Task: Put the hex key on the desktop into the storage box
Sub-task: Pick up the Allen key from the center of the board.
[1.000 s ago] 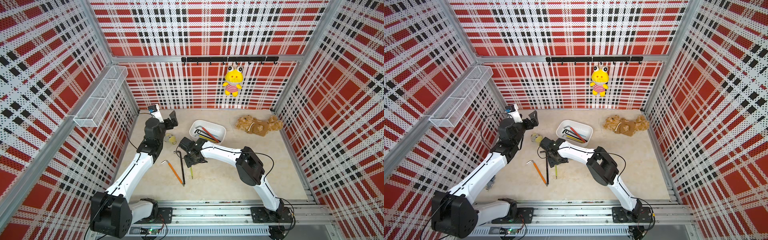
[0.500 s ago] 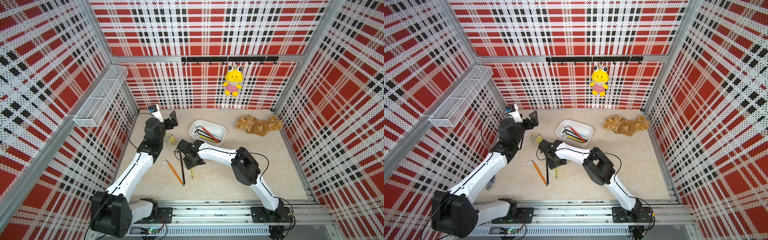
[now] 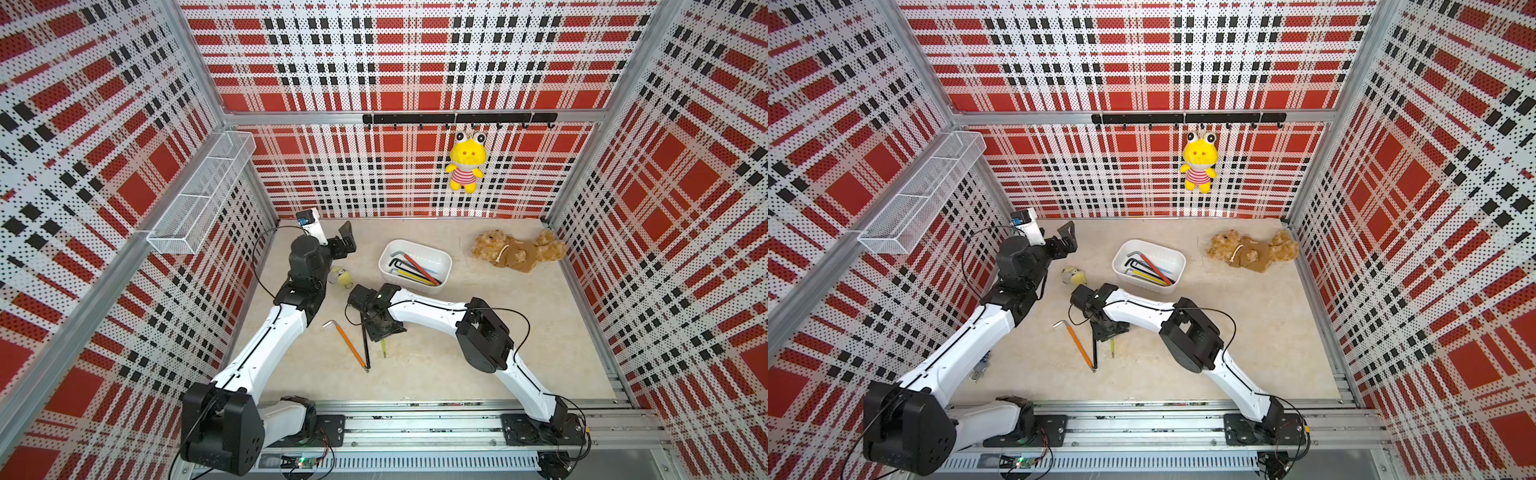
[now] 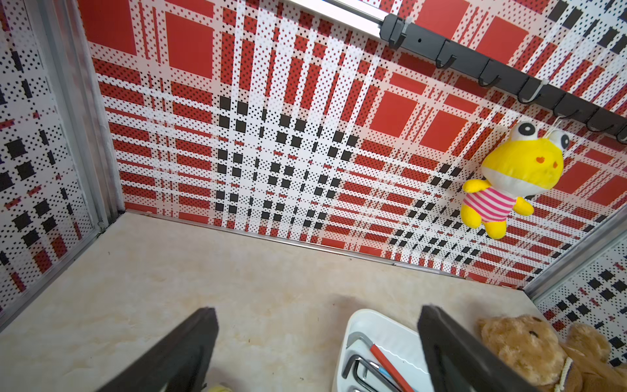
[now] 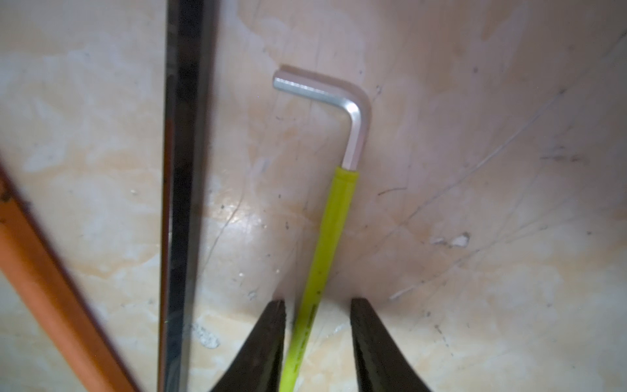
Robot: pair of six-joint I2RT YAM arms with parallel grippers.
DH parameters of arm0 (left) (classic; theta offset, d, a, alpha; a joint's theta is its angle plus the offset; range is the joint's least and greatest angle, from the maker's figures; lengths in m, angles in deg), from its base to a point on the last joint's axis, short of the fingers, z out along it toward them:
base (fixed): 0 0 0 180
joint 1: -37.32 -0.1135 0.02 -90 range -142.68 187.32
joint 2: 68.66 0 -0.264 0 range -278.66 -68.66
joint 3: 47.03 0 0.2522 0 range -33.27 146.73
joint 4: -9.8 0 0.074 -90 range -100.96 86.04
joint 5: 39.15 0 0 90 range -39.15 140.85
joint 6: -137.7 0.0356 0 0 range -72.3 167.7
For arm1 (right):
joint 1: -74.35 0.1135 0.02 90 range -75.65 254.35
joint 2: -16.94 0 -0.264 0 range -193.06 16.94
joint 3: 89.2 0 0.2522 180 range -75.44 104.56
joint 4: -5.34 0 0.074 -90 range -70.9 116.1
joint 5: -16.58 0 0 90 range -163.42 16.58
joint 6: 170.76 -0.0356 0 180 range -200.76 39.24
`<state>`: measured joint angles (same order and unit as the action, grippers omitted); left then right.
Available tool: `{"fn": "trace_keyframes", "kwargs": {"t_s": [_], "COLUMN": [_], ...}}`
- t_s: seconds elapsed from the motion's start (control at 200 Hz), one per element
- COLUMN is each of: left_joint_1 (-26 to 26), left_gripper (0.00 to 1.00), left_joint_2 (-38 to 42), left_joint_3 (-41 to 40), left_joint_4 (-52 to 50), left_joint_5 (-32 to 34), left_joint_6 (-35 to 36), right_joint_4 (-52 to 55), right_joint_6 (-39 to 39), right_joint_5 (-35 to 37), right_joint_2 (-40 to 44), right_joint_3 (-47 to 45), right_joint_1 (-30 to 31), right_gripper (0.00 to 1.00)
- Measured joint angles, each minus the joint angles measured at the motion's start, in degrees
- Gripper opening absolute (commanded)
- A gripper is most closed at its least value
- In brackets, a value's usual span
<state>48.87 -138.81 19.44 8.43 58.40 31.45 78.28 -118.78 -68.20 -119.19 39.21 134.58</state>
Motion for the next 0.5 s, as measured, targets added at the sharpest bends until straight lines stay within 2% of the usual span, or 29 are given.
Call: {"fn": "trace_keyframes", "kwargs": {"t_s": [0.18,0.276,0.501], "left_joint_1": [0.0,0.0,-0.02], "left_gripper": [0.99,0.99,0.99], "left_joint_2": [0.0,0.02,0.04], "left_joint_3": [0.0,0.0,0.0], "left_joint_4": [0.0,0.0,-0.02], "left_joint_5": [0.02,0.07,0.42], "left_joint_6": [0.0,0.0,0.0], "right_joint_4": [1.2,2.01,3.06], "right_joint_6": [-0.63,-0.55,0.42], "right_joint_5": [-0.02,0.17,1.38], "right_joint_2": [-0.7,-0.85,-0.85], "right_joint_3": [1.22,1.7,1.6], "right_joint_1": [0.24,0.28,0.15], "right_gripper": [0.14,0.0,0.0]}}
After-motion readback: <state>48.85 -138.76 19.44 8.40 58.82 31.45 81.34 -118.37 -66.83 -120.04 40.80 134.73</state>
